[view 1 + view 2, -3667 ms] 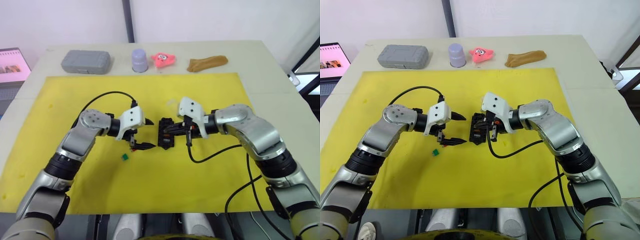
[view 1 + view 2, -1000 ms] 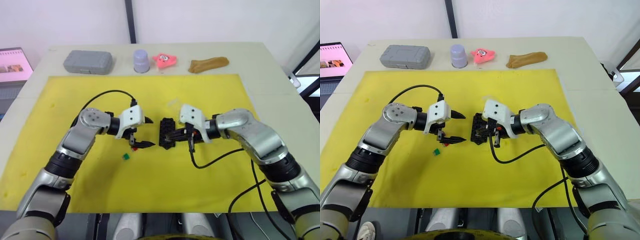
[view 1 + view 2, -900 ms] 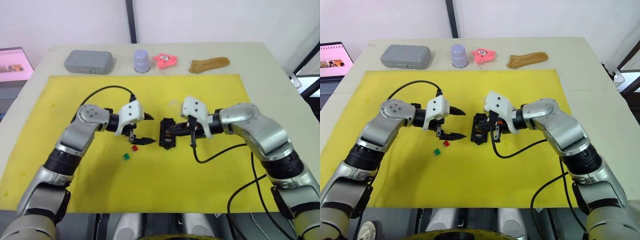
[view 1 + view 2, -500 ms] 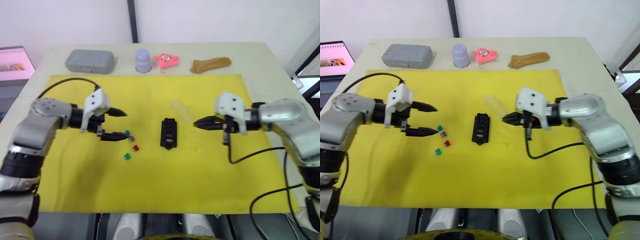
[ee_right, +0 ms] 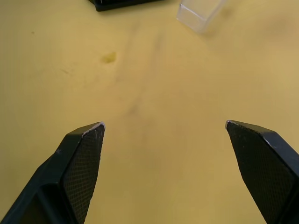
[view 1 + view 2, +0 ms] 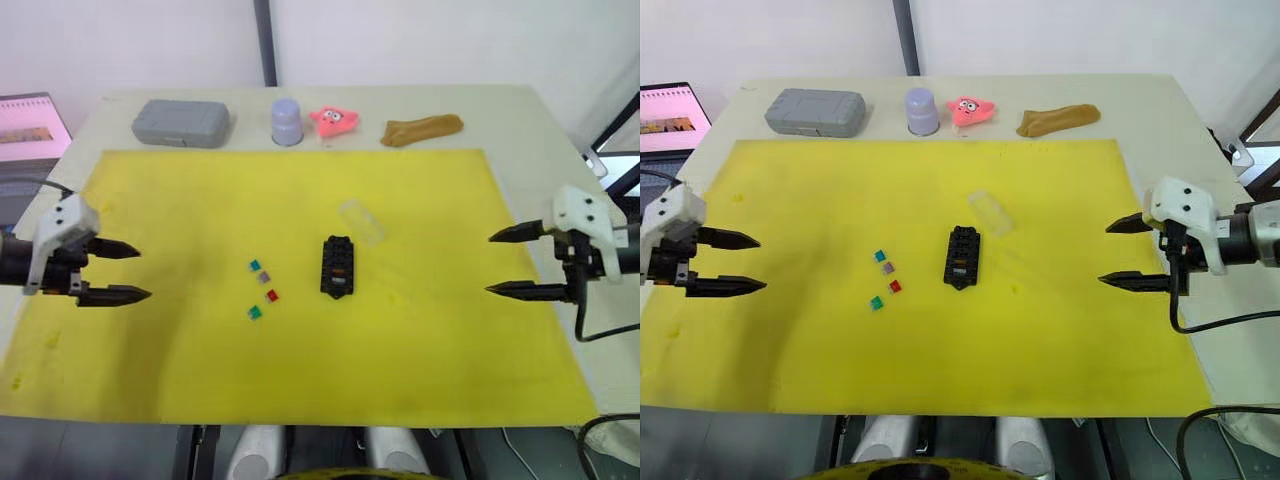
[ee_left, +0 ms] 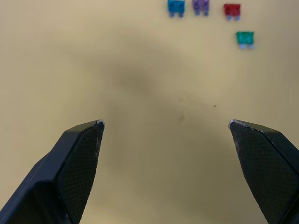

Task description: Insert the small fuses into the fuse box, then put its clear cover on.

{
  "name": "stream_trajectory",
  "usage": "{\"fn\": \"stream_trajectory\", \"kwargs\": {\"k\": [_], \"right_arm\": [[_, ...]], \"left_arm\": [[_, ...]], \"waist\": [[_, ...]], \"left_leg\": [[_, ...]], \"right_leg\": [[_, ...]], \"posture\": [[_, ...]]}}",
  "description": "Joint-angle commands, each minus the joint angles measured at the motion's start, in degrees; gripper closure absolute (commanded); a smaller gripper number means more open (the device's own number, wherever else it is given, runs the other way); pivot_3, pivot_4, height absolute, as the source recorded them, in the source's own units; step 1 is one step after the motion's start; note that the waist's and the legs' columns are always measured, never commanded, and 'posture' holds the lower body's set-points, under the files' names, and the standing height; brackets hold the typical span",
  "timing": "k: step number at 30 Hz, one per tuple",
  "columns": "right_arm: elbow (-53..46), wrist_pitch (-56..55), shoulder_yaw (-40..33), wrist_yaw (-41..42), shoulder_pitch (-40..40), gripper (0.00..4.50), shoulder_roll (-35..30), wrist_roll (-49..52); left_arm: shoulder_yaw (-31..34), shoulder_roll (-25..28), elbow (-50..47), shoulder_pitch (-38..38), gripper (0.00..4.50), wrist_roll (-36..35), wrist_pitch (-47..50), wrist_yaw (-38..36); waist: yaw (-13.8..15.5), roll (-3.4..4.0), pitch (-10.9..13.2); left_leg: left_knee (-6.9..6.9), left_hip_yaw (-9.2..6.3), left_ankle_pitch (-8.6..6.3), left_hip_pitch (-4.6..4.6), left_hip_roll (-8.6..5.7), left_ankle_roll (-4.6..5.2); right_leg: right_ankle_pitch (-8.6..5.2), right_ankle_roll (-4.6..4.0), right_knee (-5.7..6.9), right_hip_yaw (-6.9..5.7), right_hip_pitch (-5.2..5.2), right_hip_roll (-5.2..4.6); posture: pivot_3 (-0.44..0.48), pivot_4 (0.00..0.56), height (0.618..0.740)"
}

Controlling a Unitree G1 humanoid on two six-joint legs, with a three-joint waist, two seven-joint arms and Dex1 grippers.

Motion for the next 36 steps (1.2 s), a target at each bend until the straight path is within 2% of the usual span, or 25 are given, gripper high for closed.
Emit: {"fn": "stream_trajectory", "kwargs": {"k": [1, 5, 8, 12, 14, 19, 22, 25, 36], "right_arm": [[-2.0, 0.2, -2.2, -1.2, -0.9, 0.05, -1.1, 0.4], [-6.0, 3.1, 0.2, -4.1, -4.3, 0.05, 0.7, 2.0], [-9.9, 6.1, 3.6, -6.7, -9.1, 0.05, 3.2, 3.4], [-13.1, 11.5, 8.6, -9.9, -16.2, 0.05, 7.5, 5.3], [-16.2, 12.3, 12.7, -10.4, -18.5, 0.05, 10.8, 6.2], [-20.2, 14.3, 18.7, -13.8, -22.4, 0.05, 17.7, 5.9], [-20.7, 14.9, 19.0, -15.2, -22.7, 0.00, 19.1, 5.6], [-21.0, 15.7, 18.8, -16.2, -23.3, 0.00, 19.4, 6.2], [-22.2, 17.0, 19.1, -18.0, -23.2, 0.00, 19.9, 6.8]], "left_arm": [[-0.8, 0.3, 0.0, -3.1, 0.00, 0.3, -0.5, -0.4], [-3.6, -3.1, -1.7, -5.5, 0.00, -0.7, 1.4, 0.2], [-5.2, -5.9, -4.7, -6.1, 0.00, -4.5, 7.2, -1.0], [-6.5, -8.9, -8.4, -7.5, 0.00, -10.7, 17.2, -1.6], [-8.4, -11.0, -10.2, -8.0, 0.00, -16.5, 26.9, -2.2], [-12.3, -13.8, -7.4, -10.0, 0.00, -21.6, 40.5, -1.8], [-14.7, -14.3, -6.2, -9.4, 0.80, -21.1, 41.9, -1.7], [-15.8, -14.8, -4.0, -10.0, 2.25, -20.8, 43.4, -1.0], [-21.6, -19.7, 8.5, -15.8, 2.25, -16.5, 42.7, -1.0]], "waist": [[0.0, -0.01, 0.0], [0.0, 0.05, 0.0], [-0.4, 0.06, 0.0], [-0.3, 0.03, 0.1], [-0.2, 0.02, 0.1], [-0.2, 0.02, 0.1], [-0.1, 0.00, 0.0], [-0.1, 0.00, 0.0], [-0.1, 0.00, 0.0]], "left_leg": [[0.00, 0.00, 0.00, -0.01, 0.00, 0.00], [0.01, 0.01, 0.00, 0.00, 0.00, 0.00], [0.01, 0.01, 0.01, 0.01, 0.03, -0.02], [0.02, -0.01, 0.01, -0.04, 0.07, -0.02], [0.02, -0.04, 0.01, -0.08, 0.06, -0.03], [0.04, -0.05, 0.02, -0.07, 0.03, -0.03], [0.06, -0.06, 0.06, -0.08, 0.00, -0.11], [0.05, -0.07, 0.17, -0.06, -0.01, -0.31], [0.05, -0.08, 0.19, -0.06, -0.03, -0.34]], "right_leg": [[0.00, 0.00, 0.00, 0.00, 0.00, 0.00], [0.00, 0.00, 0.01, 0.01, 0.00, -0.01], [0.00, 0.00, 0.06, 0.03, -0.03, 0.00], [0.00, 0.00, 0.08, 0.05, -0.08, 0.02], [0.00, 0.00, 0.08, 0.03, -0.11, 0.01], [0.00, 0.00, 0.11, 0.03, -0.10, 0.02], [0.00, 0.00, 0.11, 0.03, -0.12, 0.01], [0.00, 0.00, 0.09, 0.03, -0.10, -0.02], [0.00, 0.00, 0.11, 0.03, -0.11, 0.00]], "posture": [[0.000, 0.150, 0.740], [0.000, 0.150, 0.740], [0.000, 0.150, 0.740], [0.000, 0.150, 0.740], [0.000, 0.150, 0.740], [0.000, 0.150, 0.740], [0.000, 0.150, 0.740], [0.000, 0.150, 0.740], [0.000, 0.150, 0.740]]}}
